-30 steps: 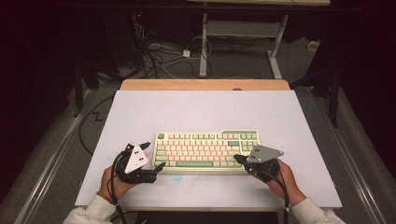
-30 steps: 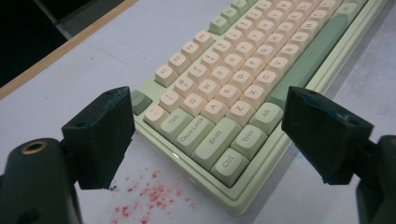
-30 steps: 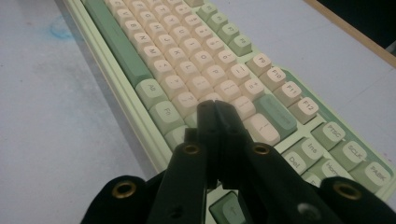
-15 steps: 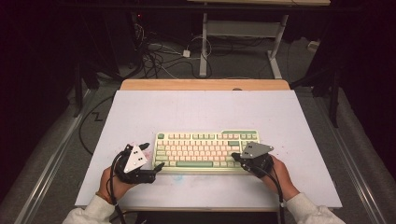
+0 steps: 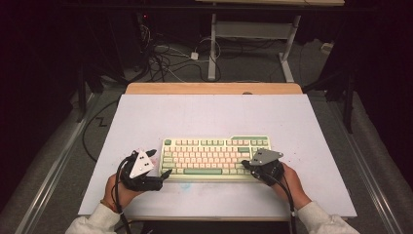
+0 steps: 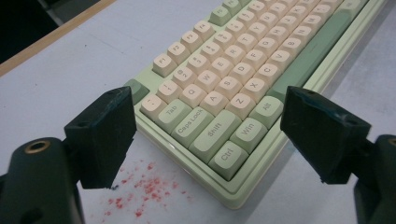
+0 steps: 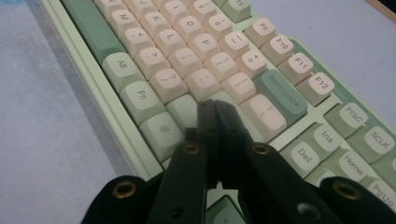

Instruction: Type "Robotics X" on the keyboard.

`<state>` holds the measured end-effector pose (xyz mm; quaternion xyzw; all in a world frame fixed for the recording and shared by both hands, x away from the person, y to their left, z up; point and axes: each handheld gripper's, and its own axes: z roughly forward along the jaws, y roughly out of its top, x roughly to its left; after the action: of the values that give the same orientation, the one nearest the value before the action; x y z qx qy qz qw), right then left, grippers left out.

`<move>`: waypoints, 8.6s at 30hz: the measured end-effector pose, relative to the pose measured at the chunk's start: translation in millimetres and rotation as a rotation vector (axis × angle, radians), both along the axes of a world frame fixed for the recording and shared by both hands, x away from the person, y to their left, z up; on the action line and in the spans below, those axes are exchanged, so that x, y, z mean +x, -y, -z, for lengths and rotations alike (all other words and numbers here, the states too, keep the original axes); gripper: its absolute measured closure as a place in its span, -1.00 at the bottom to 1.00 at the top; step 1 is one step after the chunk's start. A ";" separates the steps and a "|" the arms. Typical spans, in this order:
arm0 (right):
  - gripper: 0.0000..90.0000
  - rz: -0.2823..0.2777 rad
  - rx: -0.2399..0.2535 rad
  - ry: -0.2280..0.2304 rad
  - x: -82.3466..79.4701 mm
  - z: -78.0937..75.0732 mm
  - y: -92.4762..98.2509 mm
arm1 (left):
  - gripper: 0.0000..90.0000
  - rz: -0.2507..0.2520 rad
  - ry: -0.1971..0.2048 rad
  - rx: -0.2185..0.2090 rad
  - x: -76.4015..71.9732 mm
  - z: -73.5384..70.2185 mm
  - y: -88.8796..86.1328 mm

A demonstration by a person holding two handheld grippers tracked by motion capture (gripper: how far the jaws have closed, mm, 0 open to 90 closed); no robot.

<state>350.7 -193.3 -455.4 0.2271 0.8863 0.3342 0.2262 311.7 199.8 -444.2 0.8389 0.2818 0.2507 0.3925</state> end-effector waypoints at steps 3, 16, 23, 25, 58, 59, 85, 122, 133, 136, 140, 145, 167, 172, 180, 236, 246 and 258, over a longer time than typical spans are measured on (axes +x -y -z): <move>1.00 0.001 0.000 -0.001 0.0 0.0 0.1 | -0.48 0.004 -0.018 -0.012 1.7 -1.3 -1.4; 1.00 0.000 -0.005 0.005 -1.4 -0.1 0.5 | 0.83 0.013 -0.066 -0.003 5.1 -6.7 -3.1; 1.00 0.000 -0.005 0.004 -1.5 -0.1 0.6 | 0.94 0.026 -0.081 0.009 8.6 -8.7 2.7; 1.00 0.002 -0.005 0.006 -2.0 0.0 0.4 | 0.94 0.031 -0.098 0.008 11.4 -8.9 5.1; 1.00 0.001 -0.007 0.012 -3.1 0.4 0.9 | 0.94 0.137 -0.171 0.093 38.1 6.0 60.2; 1.00 0.001 -0.007 0.012 -3.2 0.4 0.9 | 0.94 0.140 -0.175 0.097 38.7 6.8 60.9; 1.00 0.002 -0.006 0.015 -3.6 0.7 0.9 | 0.94 0.134 -0.170 0.144 39.4 12.7 63.5; 0.34 0.003 0.132 0.090 -12.1 -21.8 5.5 | 0.11 0.096 0.024 0.082 31.8 -5.1 59.2; -0.28 0.026 0.152 0.127 -12.3 -25.1 5.8 | -0.50 0.059 0.054 0.067 30.8 -2.7 61.1; -0.41 0.032 0.151 0.140 -12.8 -25.6 5.7 | -0.54 0.061 0.062 0.054 29.7 -3.1 61.8; -0.56 0.037 0.166 0.155 -13.3 -27.2 5.5 | -0.61 0.069 0.067 0.051 27.8 -3.4 63.5; -0.63 0.050 0.179 0.168 -14.5 -29.2 5.4 | -0.61 0.079 0.079 0.061 25.6 -3.4 65.7; -0.62 0.041 0.192 0.205 -27.1 -42.2 9.8 | -0.61 0.048 0.167 0.044 7.4 -15.5 59.5; -0.63 0.053 0.173 0.237 -29.7 -43.0 10.5 | -0.61 0.051 0.175 0.052 3.7 -15.8 55.0; -0.64 0.070 0.147 0.263 -35.0 -44.6 14.8 | -0.68 0.055 0.196 0.061 -1.9 -17.4 47.3; -0.64 0.289 0.127 0.290 -60.5 -17.4 104.4 | -0.68 -0.047 0.101 0.126 -23.8 26.6 -23.4; -0.64 0.321 0.176 0.285 -69.9 4.1 113.9 | -0.68 -0.038 0.063 0.128 -31.0 35.7 -21.1; -0.64 0.299 0.188 0.320 -76.6 3.4 111.8 | -0.68 -0.037 0.087 0.127 -38.4 34.7 -20.9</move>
<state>274.2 -305.1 -458.8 0.3199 0.7606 0.4099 0.3887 273.3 220.6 -478.9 0.8450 0.2633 0.3115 0.3459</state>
